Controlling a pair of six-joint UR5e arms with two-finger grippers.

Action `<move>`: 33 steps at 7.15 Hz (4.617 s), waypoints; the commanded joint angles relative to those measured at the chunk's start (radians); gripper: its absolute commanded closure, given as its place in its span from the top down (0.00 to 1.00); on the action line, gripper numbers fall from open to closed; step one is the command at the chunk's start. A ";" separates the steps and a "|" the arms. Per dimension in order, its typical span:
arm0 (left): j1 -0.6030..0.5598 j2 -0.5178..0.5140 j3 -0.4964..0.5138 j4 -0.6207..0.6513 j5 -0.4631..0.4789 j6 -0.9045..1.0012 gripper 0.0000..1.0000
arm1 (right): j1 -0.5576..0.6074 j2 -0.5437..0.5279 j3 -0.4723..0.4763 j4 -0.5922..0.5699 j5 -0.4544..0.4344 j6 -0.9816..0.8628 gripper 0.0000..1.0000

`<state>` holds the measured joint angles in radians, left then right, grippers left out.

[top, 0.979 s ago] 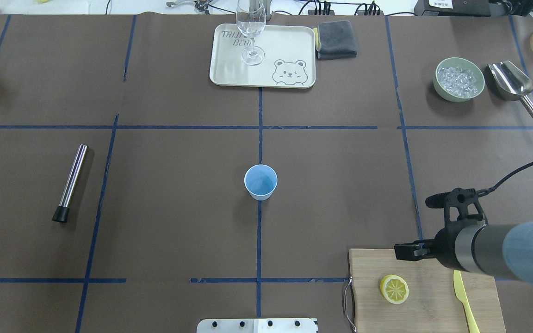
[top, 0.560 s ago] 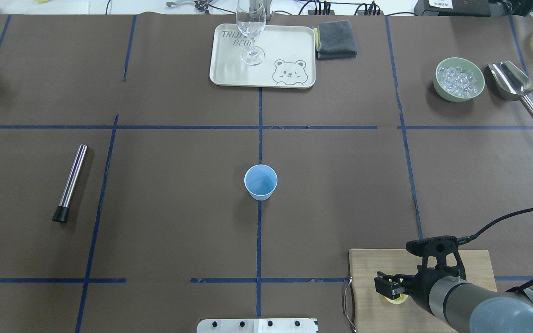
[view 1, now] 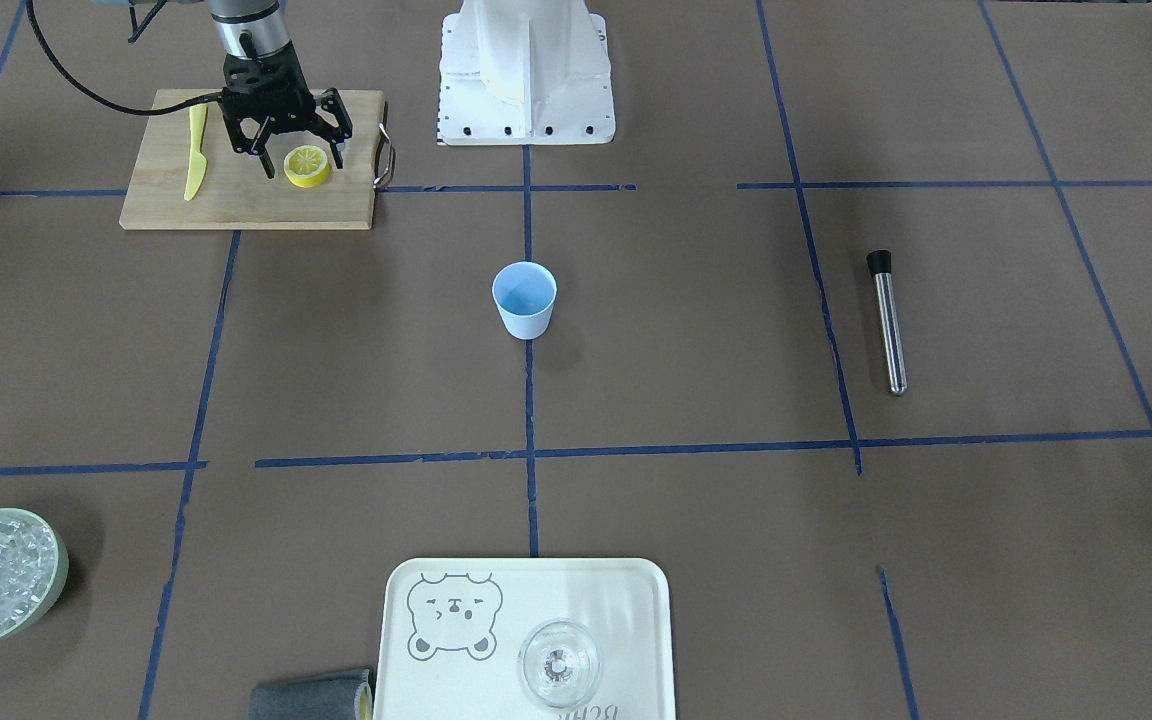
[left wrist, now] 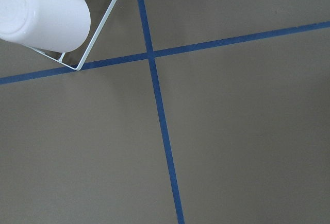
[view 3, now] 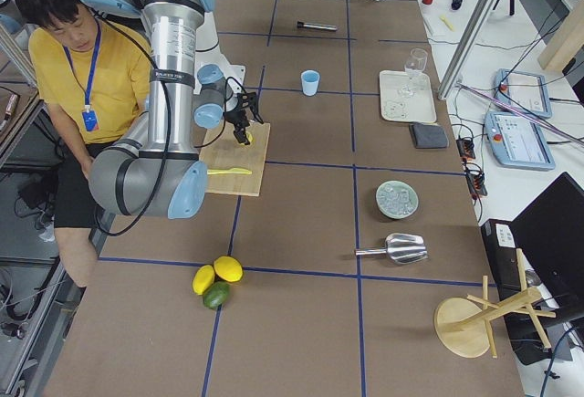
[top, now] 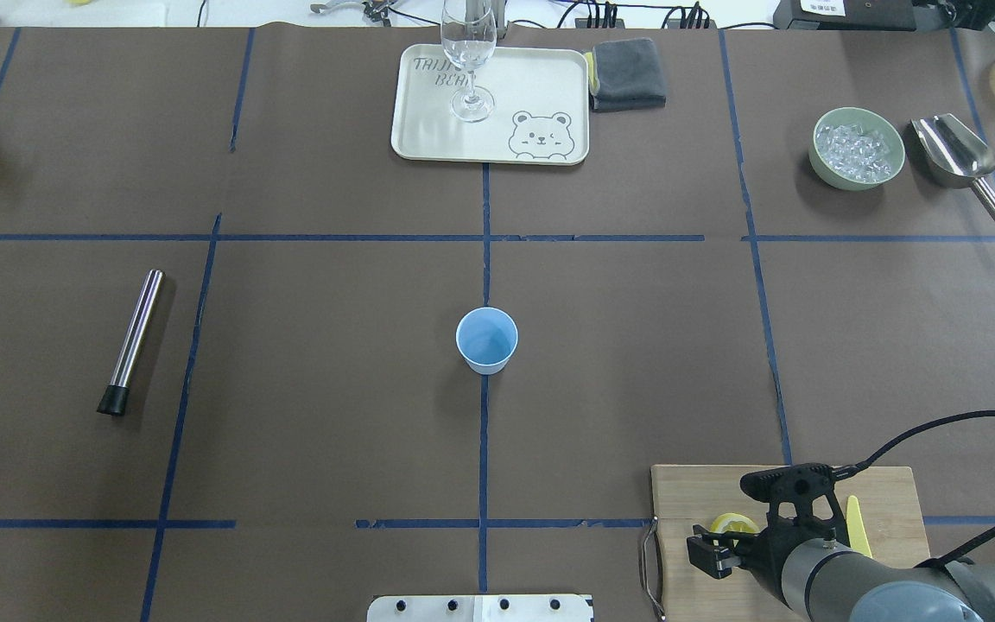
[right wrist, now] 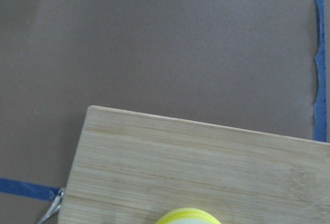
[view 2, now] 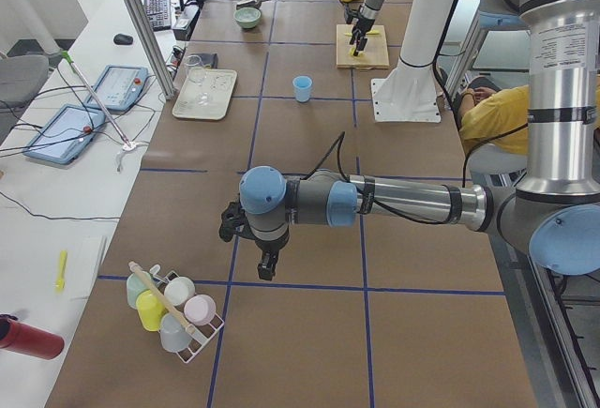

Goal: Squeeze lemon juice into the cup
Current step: 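Close the right gripper on the lemon slice and lift it, then carry the lemon slice with the right gripper over the blue cup, then lower the lemon slice into the blue cup and open the right gripper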

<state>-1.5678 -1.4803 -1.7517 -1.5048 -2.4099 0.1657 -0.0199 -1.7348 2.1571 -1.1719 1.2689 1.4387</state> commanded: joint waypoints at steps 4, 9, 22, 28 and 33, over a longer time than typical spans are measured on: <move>0.000 0.000 -0.002 0.000 0.000 0.000 1.00 | -0.009 -0.002 -0.013 -0.002 0.003 -0.001 0.93; -0.001 0.000 -0.002 0.000 0.000 0.000 1.00 | -0.008 -0.003 -0.006 -0.002 0.006 -0.001 0.05; -0.001 0.000 -0.002 0.002 0.000 0.000 1.00 | 0.090 0.241 0.102 -0.335 0.070 -0.014 0.00; -0.001 0.000 -0.003 0.003 0.000 0.000 1.00 | 0.352 0.920 -0.142 -0.807 0.251 -0.076 0.00; -0.001 0.015 -0.003 0.005 0.002 0.000 1.00 | 0.416 1.025 -0.448 -0.642 0.268 -0.165 0.00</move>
<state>-1.5693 -1.4672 -1.7540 -1.5003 -2.4084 0.1657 0.3872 -0.7150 1.7904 -1.8850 1.5344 1.2957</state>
